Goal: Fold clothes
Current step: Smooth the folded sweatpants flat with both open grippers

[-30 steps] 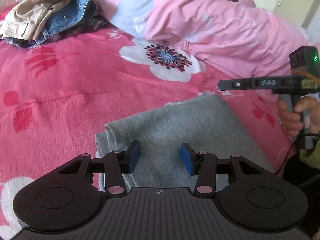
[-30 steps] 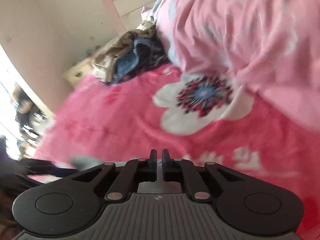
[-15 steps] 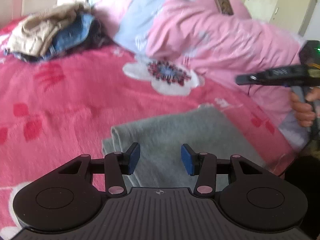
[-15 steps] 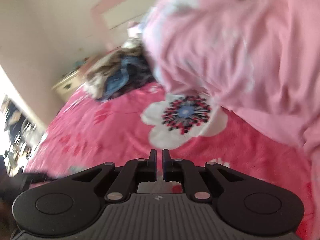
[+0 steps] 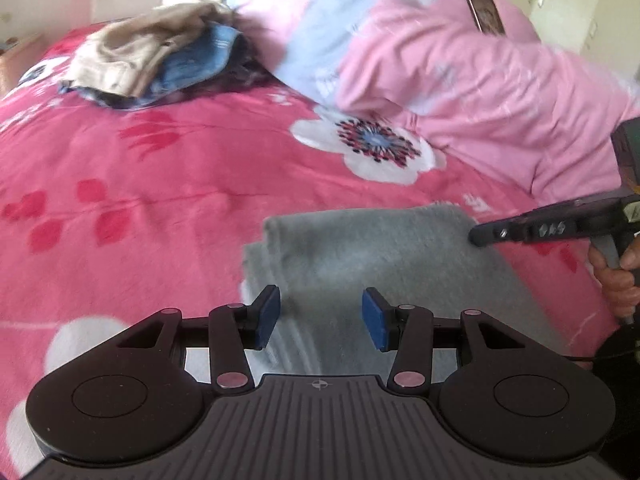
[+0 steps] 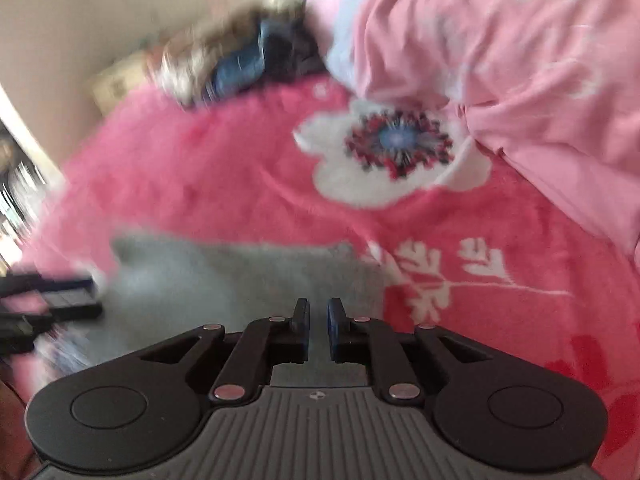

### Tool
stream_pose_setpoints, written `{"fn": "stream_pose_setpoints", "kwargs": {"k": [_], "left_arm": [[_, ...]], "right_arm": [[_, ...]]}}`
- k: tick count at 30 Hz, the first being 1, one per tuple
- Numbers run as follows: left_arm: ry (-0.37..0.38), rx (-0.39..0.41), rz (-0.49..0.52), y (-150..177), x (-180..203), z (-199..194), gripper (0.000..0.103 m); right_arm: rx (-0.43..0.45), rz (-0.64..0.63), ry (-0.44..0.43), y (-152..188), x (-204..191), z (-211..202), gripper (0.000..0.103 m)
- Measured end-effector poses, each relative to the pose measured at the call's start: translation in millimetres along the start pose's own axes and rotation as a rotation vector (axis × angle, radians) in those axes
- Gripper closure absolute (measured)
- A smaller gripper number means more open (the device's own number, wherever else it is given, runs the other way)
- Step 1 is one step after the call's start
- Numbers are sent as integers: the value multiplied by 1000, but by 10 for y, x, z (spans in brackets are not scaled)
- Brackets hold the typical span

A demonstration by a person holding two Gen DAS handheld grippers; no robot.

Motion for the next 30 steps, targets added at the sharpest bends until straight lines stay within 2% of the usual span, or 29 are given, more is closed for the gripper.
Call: {"fn": "stream_pose_setpoints", "kwargs": {"k": [2,6,8,10,12,13,14,16,17,20,22,27,30], "left_arm": [[16,5,-28,56,-43,-174,58],[112,-46,-125,265,-17,-338,58],[156,-75,-164,386,46,-368,58],[159,-89,-165,479,118,-353,58],[158,-101,-169,560,178,-327,59],[159,-106,-176,593,199,-308,61],[156,-109,-182,618,214,-287,68],[133,-115,-196,657,213,-256,74],[121,-117,-203,676,211,-242,85],[83,-126,-226,729,172,-242,100],[76,-124,-238,756,142,-276,103],[48,-130,-214,838,91,-329,103],[32,-139,-225,919,-2,-352,103]], "right_arm": [[43,0,-31,-32,-44,-242,91],[61,-81,-109,-13,-221,-633,91],[54,-71,-228,3,-342,-811,91],[26,-34,-387,40,-457,-968,90],[-30,-4,-518,138,-533,-1074,80],[-51,-5,-512,199,-534,-1062,77],[-69,-13,-464,275,-517,-1017,77],[-114,-12,-342,466,-469,-836,74],[-136,4,-311,569,-468,-740,74],[-173,43,-274,834,-526,-503,74],[-171,53,-234,933,-553,-389,75],[-97,11,-156,901,-599,-284,75],[-85,-119,-106,1010,-673,-171,75]]}}
Point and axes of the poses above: each gripper's, at about its wrist camera, not at the fingertips, and z roughly the way its jaws point, x to its right, y to its underside, the point moved 10 cm from there along z, roughly the way its jaws point, and after that the axes turned 4 degrees about -y, right-handed, at the moved point
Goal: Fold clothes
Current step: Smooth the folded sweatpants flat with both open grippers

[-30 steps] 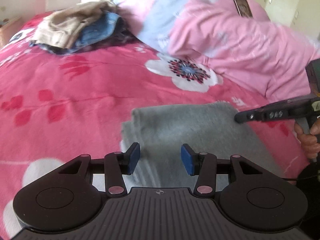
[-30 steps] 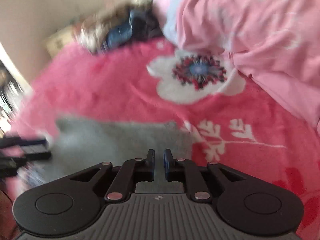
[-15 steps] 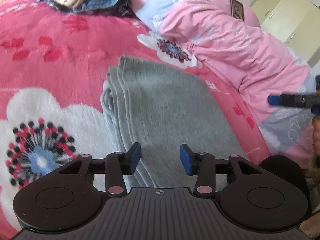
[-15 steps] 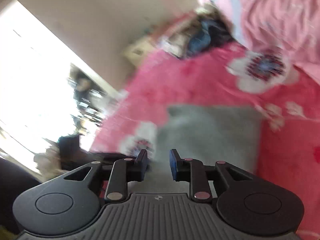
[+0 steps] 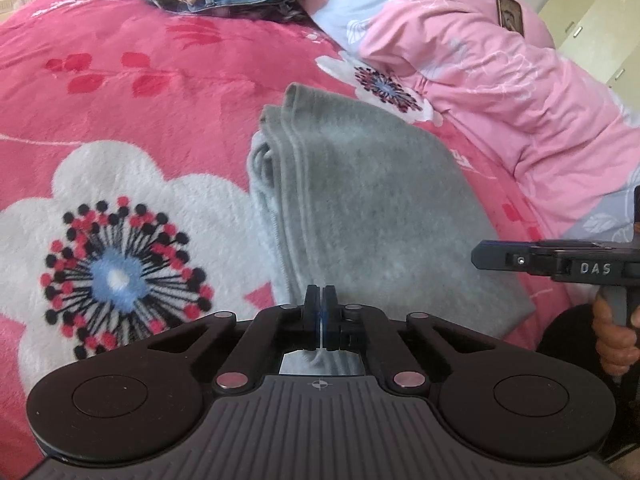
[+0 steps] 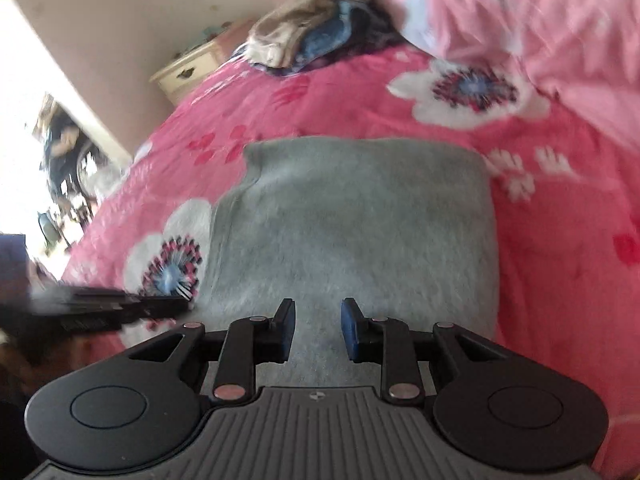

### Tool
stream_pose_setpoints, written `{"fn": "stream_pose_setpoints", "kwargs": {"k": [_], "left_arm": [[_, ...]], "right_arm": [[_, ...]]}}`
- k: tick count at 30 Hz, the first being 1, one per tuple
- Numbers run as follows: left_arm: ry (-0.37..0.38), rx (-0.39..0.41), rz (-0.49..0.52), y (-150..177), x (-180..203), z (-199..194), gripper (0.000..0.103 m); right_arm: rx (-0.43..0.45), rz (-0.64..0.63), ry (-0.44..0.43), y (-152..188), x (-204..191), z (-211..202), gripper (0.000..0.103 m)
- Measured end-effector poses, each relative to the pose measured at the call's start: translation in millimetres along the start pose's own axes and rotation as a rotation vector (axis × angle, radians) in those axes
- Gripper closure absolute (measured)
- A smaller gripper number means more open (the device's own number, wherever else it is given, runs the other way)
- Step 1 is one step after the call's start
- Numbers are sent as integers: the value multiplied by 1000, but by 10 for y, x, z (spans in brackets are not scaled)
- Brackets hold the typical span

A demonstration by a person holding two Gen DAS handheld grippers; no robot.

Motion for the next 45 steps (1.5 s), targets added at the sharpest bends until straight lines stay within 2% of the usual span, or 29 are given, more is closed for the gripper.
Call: {"fn": "stream_pose_setpoints", "kwargs": {"k": [2,4,7,8,12,16,19,23,26,29,30,32,33,36,42,45], "left_arm": [[-11,-13,-38,68,-119,-6,103],[-13,-14,-85,124,-230,-60,103],[-7,-4,-138,180,-343,-148,102],[-2,1,-151,192,-368,-176,98],[8,10,-172,209,-398,-222,89],[26,30,-149,148,-308,-236,84],[52,73,-129,30,-198,-267,83],[144,141,-74,-199,93,-303,76],[192,141,27,-274,411,-233,70],[156,104,160,-210,672,-46,67],[119,81,194,-161,708,55,66],[35,27,240,-39,718,279,67],[14,27,248,2,713,343,67],[4,54,241,21,727,346,65],[40,60,142,-13,665,337,59],[49,67,125,-9,690,313,51]], "right_arm": [[-26,-100,61,127,-21,169,75],[-20,-130,90,140,-56,181,75],[33,-130,28,42,-205,35,75],[40,-149,1,33,-277,3,75],[-14,-199,-79,128,-514,100,75],[-54,-151,-84,252,-491,398,76],[-16,-56,-94,128,-418,244,77],[126,29,25,-101,-104,-196,77],[160,107,129,-168,219,-342,76],[97,165,191,-100,503,-236,75],[71,184,195,-48,575,-163,78],[55,198,195,26,654,-56,78],[55,201,194,45,673,-33,78],[54,209,184,48,703,-35,78],[51,224,176,21,690,-1,78],[43,218,186,10,658,-11,78]]}}
Point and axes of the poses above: each gripper's, at about its wrist camera, not at the fingertips, and z roughly the way its jaws point, x to its right, y to its underside, the point moved 10 cm from there along z, roughly the way its jaws point, and after that the axes turned 4 degrees about -y, right-handed, at the moved point
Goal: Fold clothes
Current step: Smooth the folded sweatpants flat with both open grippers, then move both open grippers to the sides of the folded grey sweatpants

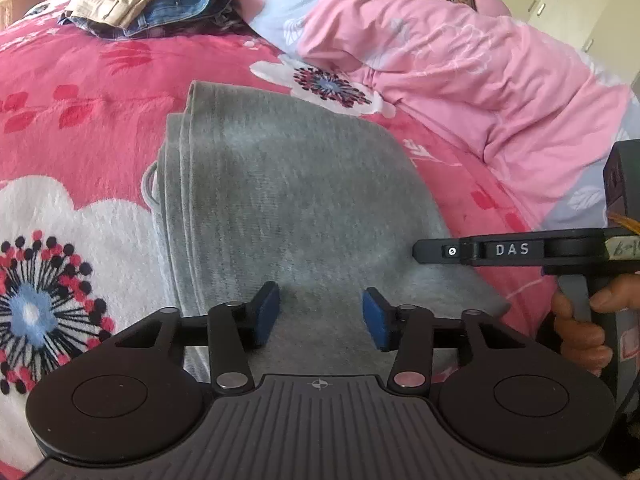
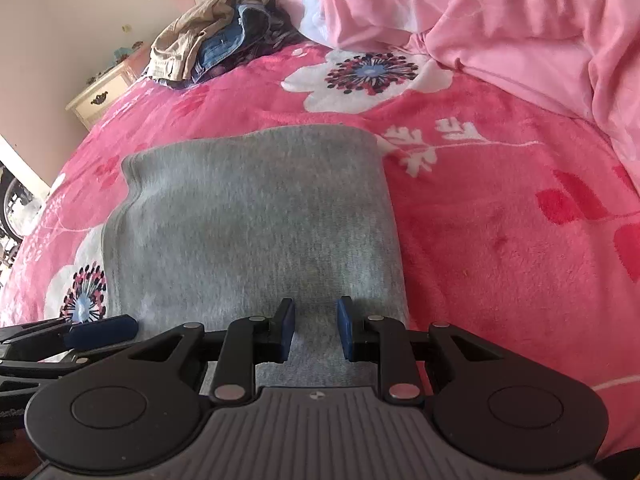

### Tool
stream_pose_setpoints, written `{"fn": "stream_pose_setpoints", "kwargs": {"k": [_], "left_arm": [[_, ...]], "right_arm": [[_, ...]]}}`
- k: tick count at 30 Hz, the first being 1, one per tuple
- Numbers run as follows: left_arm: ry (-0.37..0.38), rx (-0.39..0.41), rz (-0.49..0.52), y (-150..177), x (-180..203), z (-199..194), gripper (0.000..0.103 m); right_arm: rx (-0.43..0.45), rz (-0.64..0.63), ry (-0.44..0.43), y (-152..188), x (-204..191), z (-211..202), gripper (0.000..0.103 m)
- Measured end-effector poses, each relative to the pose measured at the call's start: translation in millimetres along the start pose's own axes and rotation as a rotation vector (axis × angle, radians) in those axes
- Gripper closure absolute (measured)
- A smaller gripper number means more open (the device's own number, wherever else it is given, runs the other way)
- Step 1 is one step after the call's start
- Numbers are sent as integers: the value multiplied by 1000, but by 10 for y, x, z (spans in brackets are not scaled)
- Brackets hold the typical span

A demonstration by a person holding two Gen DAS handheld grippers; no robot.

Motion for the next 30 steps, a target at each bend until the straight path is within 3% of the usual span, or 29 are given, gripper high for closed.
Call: {"fn": "stream_pose_setpoints", "kwargs": {"k": [7,13,18,23,30], "left_arm": [[29,-2,78,9,197,-29,13],[33,51,51,-32,165,-132,0],[41,143,68,-119,180,-311,0],[75,179,77,-170,225,-362,0],[-24,253,96,-460,137,-339,1]], "right_arm": [[-19,14,5,-11,-7,9,77],[-29,10,2,-18,-22,16,73],[-31,-3,5,-15,-54,22,69],[-29,-30,14,-16,-89,-3,69],[86,-52,-16,-484,-89,-271,69]]}}
Point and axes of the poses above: each gripper's, at about its wrist camera, not at the fingertips, and z roughly the way its jaws point, x to its right, y to its underside, the point moved 10 cm from there along z, roughly the way its jaws point, and after that the axes turned 4 degrees about -y, right-handed, at the moved point
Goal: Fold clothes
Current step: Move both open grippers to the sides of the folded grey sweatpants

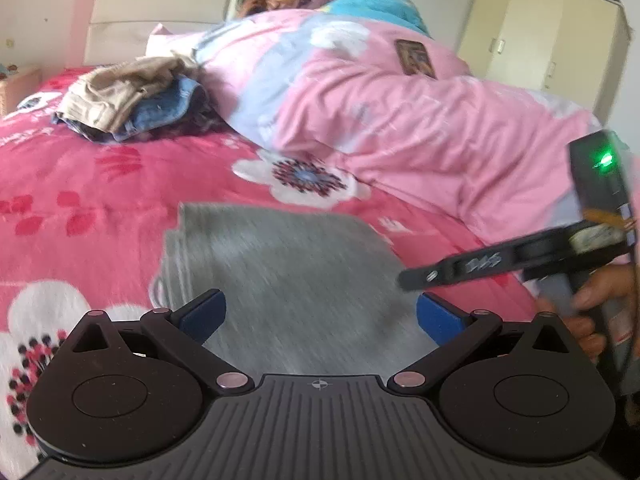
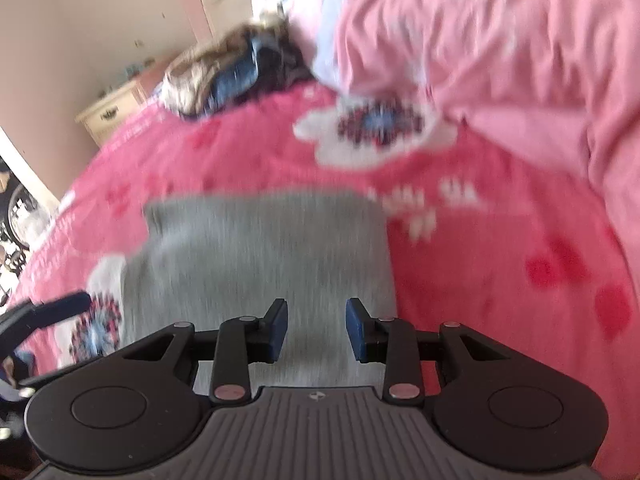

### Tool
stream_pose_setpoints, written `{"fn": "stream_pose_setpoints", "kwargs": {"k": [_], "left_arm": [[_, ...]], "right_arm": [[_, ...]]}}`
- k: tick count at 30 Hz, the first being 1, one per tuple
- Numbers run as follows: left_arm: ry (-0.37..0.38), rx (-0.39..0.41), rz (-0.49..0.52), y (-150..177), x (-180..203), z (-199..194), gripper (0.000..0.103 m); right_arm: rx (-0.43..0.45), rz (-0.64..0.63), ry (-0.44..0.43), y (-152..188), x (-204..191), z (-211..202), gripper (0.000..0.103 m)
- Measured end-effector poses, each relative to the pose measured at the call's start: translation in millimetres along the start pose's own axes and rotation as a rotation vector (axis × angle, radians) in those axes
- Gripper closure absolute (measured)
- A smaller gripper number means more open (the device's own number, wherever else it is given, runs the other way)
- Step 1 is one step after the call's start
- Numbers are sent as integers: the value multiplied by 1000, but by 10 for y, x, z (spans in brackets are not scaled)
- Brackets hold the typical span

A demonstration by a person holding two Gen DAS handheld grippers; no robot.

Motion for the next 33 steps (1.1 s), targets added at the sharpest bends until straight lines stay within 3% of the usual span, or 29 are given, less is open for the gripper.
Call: {"fn": "stream_pose_setpoints", "kwargs": {"k": [5,9,12,17,21,25,33], "left_arm": [[-87,-61,-87,4,-238,264,7],[-125,-88,-125,132,-414,228,7],[-134,-108,-160,228,-553,148,7],[-52,-176,-295,387,-754,106,6],[14,-230,-385,500,-833,198,6],[66,-224,-453,517,-855,262,6],[136,-230,-443,465,-843,412,6]], "right_arm": [[5,-23,-5,-312,53,331,69],[-51,-26,-8,-289,95,750,69],[-33,-1,-41,-312,133,719,69],[18,81,-111,-328,385,348,59],[-48,213,-158,-175,716,266,54],[-138,328,-229,2,840,310,53],[-218,394,-305,123,757,497,50]]}}
Point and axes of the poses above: each gripper's, at about its wrist camera, not at the fingertips, and z roughly the way its jaws point, x to its right, y to its underside, the point moved 10 cm from there along z, roughly the way its jaws point, and after that the axes turned 4 degrees about -y, right-handed, at the moved point
